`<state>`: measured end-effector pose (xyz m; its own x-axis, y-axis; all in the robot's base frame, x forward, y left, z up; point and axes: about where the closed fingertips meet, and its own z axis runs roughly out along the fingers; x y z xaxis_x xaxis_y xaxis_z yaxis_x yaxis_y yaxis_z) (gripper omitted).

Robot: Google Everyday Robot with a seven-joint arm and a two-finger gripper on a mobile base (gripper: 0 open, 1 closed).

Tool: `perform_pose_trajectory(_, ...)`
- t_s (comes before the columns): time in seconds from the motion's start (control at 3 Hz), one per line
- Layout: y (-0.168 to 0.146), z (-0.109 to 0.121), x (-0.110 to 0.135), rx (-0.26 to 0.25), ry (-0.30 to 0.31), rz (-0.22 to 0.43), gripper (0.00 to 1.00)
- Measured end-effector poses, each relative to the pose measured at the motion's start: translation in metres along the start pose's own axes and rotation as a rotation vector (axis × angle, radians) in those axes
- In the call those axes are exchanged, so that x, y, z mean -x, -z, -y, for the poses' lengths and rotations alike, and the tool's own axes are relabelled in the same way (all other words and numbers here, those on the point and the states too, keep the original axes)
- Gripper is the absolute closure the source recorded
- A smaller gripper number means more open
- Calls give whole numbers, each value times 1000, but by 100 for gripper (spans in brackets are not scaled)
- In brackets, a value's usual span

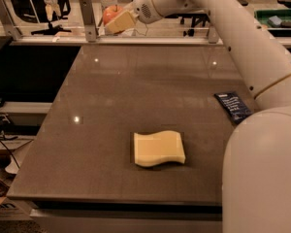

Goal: Pick apple

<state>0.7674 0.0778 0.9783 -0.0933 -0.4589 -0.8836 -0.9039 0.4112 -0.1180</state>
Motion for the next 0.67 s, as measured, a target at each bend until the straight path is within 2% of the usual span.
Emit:
perform_pose_trajectory(0.33,17,-4,13,27,40,11,100)
perform_pose_trajectory(0.67,16,-4,13,27,40,11,100)
